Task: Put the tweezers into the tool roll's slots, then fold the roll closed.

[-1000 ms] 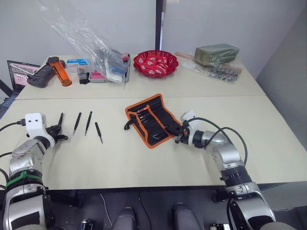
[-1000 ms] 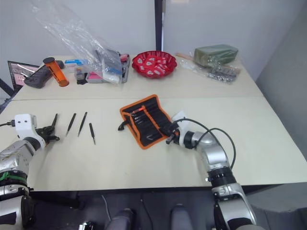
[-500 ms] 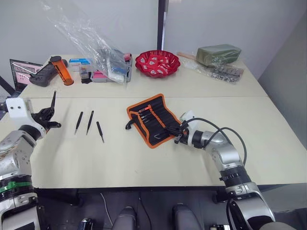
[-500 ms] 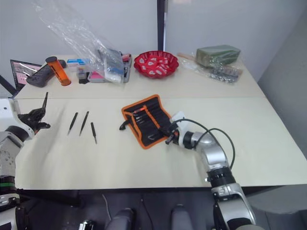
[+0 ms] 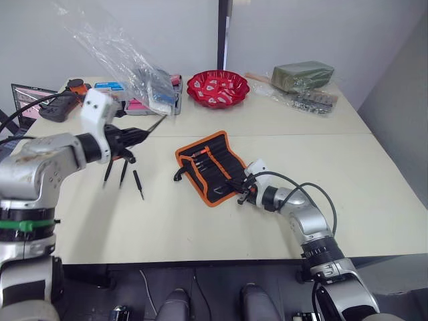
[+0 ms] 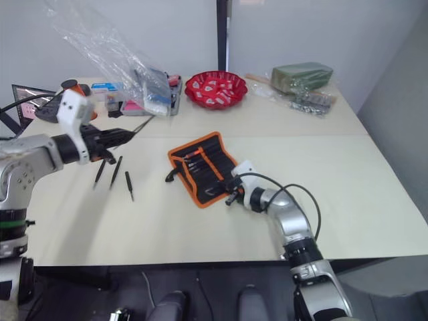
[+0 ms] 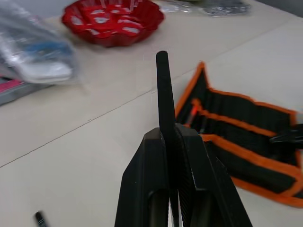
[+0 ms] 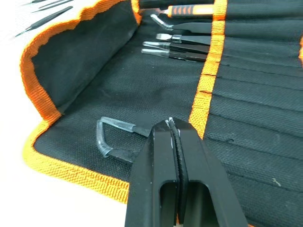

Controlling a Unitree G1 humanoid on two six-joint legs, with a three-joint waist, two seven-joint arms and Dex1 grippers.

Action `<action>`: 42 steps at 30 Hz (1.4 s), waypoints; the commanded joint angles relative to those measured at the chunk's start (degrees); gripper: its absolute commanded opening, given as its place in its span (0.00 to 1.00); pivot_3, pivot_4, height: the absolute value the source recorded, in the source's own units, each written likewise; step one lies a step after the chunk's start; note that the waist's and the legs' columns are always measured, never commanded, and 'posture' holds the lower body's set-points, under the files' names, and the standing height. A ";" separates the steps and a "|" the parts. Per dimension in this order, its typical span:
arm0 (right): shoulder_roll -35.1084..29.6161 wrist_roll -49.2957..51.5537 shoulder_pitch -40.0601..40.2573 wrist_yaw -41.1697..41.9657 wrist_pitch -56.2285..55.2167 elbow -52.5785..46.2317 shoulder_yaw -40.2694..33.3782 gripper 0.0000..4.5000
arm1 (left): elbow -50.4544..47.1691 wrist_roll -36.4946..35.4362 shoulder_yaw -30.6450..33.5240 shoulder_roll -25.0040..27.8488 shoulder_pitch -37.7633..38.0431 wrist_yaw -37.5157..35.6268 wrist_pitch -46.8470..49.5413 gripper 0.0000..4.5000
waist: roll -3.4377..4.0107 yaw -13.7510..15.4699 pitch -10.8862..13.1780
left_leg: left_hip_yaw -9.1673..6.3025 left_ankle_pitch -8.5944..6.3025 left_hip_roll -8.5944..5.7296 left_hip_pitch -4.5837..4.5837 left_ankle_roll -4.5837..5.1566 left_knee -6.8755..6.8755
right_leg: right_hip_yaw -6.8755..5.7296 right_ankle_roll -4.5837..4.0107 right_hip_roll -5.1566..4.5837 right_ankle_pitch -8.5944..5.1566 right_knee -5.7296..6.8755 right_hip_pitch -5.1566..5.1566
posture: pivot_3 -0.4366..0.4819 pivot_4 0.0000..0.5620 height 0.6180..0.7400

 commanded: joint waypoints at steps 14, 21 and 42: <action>1.13 -0.47 1.61 -6.06 -2.16 -2.23 -1.75 0.00 | 15.74 13.97 -22.84 -9.78 -19.63 -9.70 -1.63 0.01 | 0.02 0.03 0.01 | 0.00 0.02 -0.02 -0.04 -0.02 0.04 | 0.01 0.08 0.00 -0.05 -0.01 0.01 | 0.48 0.27 1.00; 1.61 -0.64 1.24 -7.18 -2.48 -1.85 -1.58 0.00 | 24.45 23.15 -29.17 -15.83 -20.06 -11.18 -10.06 0.01 | 0.02 0.11 0.01 | 0.00 0.03 -0.04 -0.11 -0.03 0.09 | 0.01 0.06 0.00 -0.04 -0.03 0.00 | 0.48 0.27 1.00; 1.76 -0.31 1.14 -6.99 -1.77 -1.87 -1.20 0.00 | 23.86 30.66 -28.51 -18.12 -13.97 -12.69 -8.39 0.01 | 0.02 0.02 0.01 | -0.01 0.03 -0.04 -0.12 -0.02 0.11 | 0.01 0.06 0.00 -0.03 0.00 -0.02 | 0.48 0.27 1.00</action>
